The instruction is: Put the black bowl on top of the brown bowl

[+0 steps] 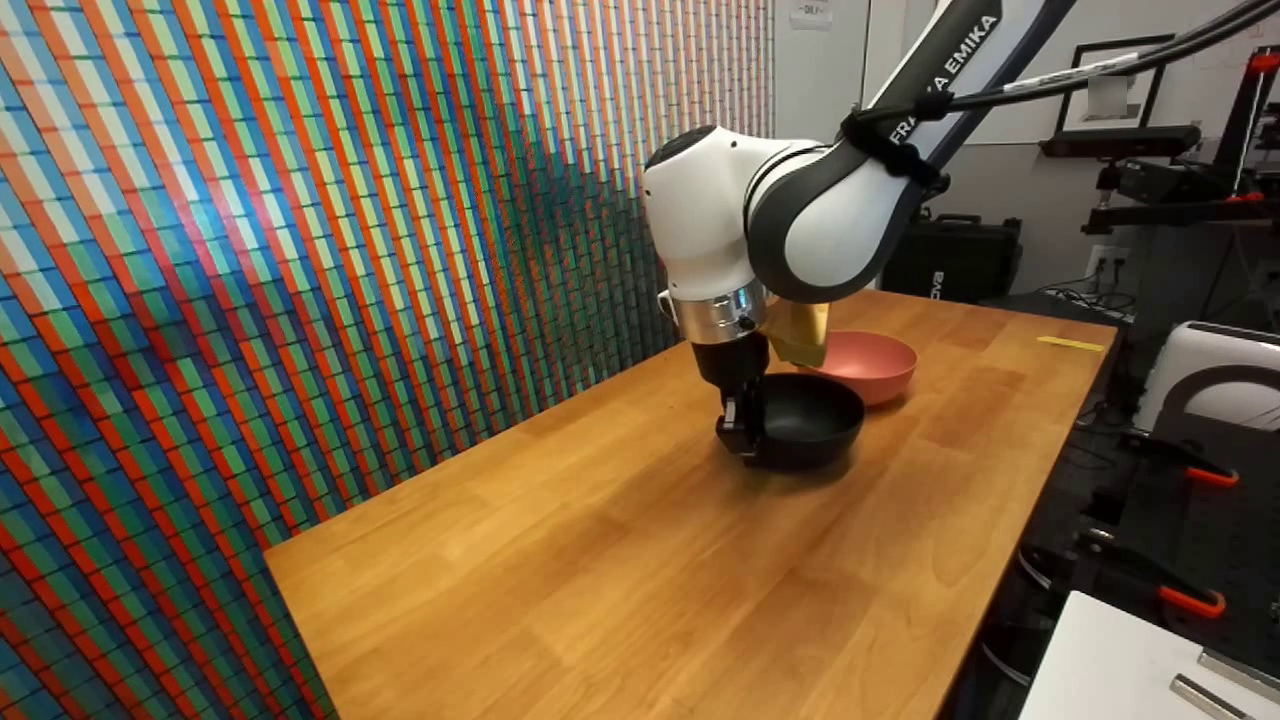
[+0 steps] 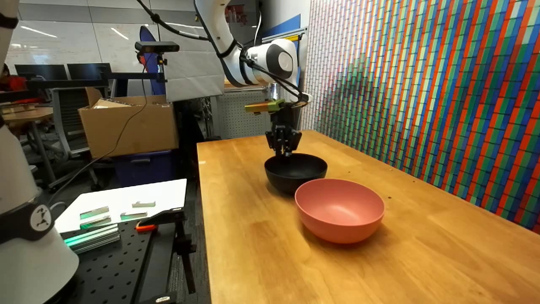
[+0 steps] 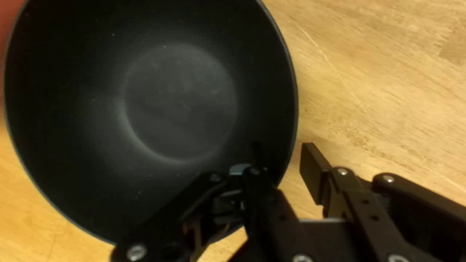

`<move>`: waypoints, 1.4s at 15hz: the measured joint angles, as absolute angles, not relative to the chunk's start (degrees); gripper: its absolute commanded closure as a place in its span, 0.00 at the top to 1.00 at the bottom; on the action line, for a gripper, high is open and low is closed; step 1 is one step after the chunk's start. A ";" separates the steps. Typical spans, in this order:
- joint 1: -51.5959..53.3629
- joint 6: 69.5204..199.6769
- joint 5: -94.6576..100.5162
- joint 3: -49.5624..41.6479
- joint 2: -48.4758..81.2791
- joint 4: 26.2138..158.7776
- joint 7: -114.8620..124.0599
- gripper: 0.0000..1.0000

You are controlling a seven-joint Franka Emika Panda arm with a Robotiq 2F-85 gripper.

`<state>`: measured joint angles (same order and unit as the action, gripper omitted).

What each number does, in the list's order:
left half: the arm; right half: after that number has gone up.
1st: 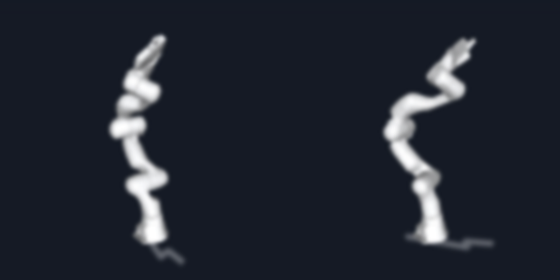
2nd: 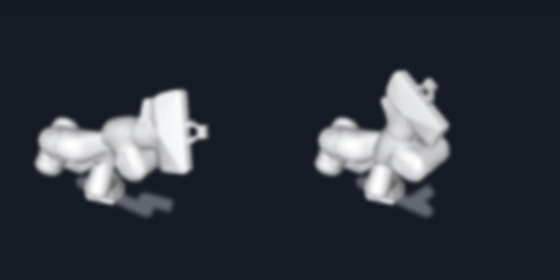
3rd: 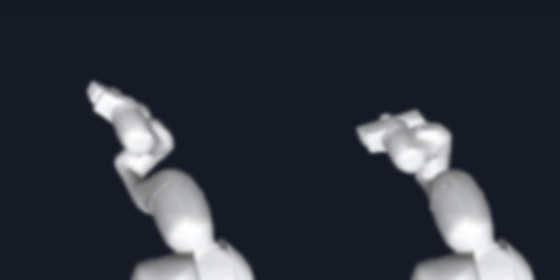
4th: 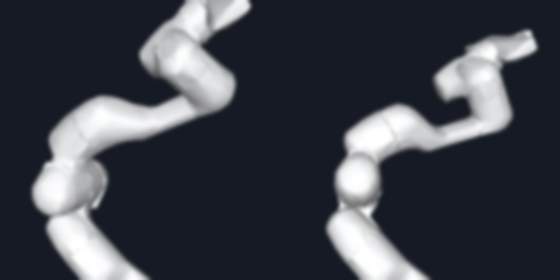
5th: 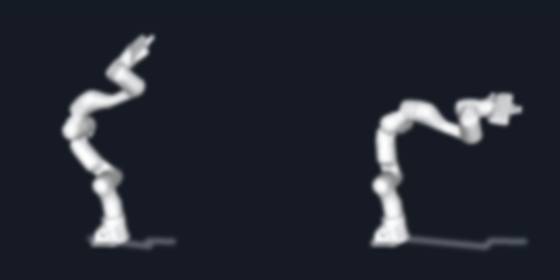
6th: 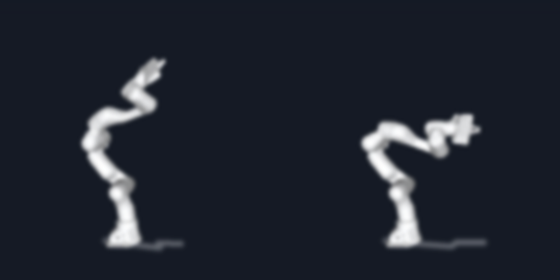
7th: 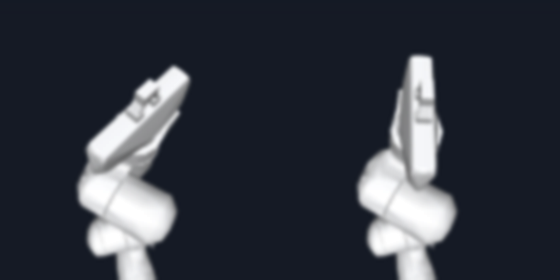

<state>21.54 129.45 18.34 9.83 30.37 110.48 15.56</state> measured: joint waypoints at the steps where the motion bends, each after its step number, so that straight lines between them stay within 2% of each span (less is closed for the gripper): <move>1: 21.55 129.42 18.34 9.68 30.37 110.43 15.56 0.00; 12: 21.37 127.82 18.34 7.58 28.68 109.33 15.59 0.01; 21: 18.17 121.96 18.99 3.80 15.71 109.53 16.63 0.01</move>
